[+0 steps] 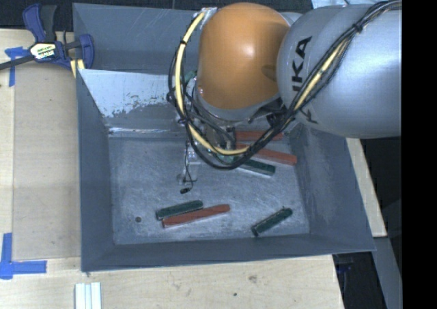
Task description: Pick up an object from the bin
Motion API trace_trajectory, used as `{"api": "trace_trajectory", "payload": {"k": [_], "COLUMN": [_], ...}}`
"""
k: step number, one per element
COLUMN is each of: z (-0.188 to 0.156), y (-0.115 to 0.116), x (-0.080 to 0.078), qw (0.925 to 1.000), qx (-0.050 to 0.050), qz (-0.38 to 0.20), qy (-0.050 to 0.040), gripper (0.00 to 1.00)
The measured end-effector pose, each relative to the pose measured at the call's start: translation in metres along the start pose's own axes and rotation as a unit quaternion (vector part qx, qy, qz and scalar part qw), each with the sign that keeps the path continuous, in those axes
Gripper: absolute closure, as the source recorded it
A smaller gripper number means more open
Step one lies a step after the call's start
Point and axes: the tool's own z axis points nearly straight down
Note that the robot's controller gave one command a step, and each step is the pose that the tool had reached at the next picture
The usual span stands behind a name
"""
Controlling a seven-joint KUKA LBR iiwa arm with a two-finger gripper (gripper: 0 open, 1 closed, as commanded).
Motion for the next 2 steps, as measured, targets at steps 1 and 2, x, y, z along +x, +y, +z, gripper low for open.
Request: {"api": "trace_trajectory", "payload": {"k": [1, 2], "z": [0.113, 0.167], "y": [-0.045, -0.039], "x": [0.069, 0.052], "qw": [0.9978, 1.0], "qx": [0.001, 0.0], "qz": [-0.066, 0.008], "qy": [0.0022, -0.0016], "gripper": [0.0, 0.0]}}
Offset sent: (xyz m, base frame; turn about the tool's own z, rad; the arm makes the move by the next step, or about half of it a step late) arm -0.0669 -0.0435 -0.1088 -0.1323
